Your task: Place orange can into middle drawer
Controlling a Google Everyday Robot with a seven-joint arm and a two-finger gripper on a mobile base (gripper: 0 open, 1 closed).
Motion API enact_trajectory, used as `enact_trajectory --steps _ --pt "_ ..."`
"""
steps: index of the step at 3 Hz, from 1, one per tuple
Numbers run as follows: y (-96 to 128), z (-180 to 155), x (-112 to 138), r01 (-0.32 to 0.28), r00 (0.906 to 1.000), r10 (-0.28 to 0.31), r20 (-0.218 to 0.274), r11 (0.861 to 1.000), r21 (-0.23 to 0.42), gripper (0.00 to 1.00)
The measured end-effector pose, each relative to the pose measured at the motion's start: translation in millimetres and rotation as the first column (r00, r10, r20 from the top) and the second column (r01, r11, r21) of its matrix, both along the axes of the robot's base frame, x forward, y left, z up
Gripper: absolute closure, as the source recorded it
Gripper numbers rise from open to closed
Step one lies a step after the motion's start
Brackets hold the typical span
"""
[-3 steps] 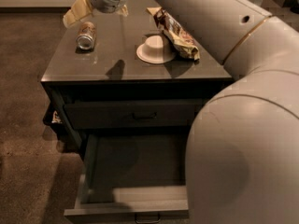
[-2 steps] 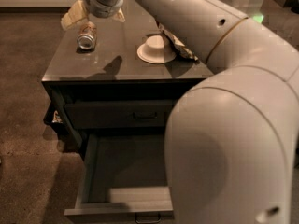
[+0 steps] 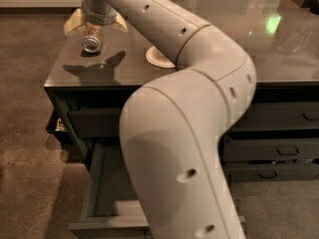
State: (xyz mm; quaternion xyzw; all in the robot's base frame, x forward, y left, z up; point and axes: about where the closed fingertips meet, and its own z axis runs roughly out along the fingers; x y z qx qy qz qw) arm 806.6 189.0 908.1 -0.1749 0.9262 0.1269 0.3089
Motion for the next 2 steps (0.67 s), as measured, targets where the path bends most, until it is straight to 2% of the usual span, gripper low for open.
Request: enact_trajectory --steps 1,2 --pt "6 -28 23 0.043 0.9983 -0.044 -0.038 0.998 -0.038 0.0" --pt "16 -46 37 0.056 0.9964 -0.06 -0.061 0.997 -0.053 0.0"
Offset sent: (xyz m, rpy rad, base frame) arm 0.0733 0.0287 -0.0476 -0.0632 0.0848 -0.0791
